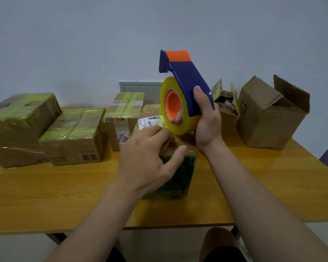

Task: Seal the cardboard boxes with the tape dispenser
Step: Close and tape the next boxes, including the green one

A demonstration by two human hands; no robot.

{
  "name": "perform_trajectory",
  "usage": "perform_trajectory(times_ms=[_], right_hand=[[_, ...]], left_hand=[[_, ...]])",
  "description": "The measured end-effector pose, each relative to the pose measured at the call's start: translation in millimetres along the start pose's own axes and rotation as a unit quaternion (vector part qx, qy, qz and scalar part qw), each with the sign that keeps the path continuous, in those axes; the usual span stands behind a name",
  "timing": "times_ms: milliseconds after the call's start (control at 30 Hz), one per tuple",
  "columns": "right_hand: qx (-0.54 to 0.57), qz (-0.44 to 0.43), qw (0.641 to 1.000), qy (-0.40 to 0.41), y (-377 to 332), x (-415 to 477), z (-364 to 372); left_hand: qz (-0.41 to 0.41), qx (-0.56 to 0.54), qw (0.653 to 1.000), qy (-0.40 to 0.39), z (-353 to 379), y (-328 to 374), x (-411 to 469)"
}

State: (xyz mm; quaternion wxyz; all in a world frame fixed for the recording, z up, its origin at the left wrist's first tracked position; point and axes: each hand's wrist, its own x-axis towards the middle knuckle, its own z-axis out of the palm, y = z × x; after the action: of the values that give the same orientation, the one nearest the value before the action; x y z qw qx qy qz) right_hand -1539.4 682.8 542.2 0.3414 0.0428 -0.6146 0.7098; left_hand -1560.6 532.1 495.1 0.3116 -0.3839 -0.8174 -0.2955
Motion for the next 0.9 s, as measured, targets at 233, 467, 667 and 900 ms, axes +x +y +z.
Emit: perform_trajectory(times_ms=[233, 467, 667, 900], right_hand=[[0.027, -0.016, 0.999, 0.02, 9.4, -0.6, 3.0], [0.04, -0.016, 0.999, 0.026, 12.4, 0.1, 5.3], [0.041, -0.018, 0.998, 0.052, 8.5, -8.0, 3.5], [0.017, -0.042, 0.997, 0.068, 3.3, -15.6, 6.3]], left_hand=[[-0.158, -0.183, 0.952, 0.187, 18.0, -31.8, -10.9], [-0.294, -0.423, 0.84, 0.169, 29.1, -36.2, -28.5], [-0.29, -0.3, 0.904, 0.09, 0.7, -32.4, -25.9], [-0.049, -0.067, 0.99, 0.113, 23.0, 23.0, -17.9]])
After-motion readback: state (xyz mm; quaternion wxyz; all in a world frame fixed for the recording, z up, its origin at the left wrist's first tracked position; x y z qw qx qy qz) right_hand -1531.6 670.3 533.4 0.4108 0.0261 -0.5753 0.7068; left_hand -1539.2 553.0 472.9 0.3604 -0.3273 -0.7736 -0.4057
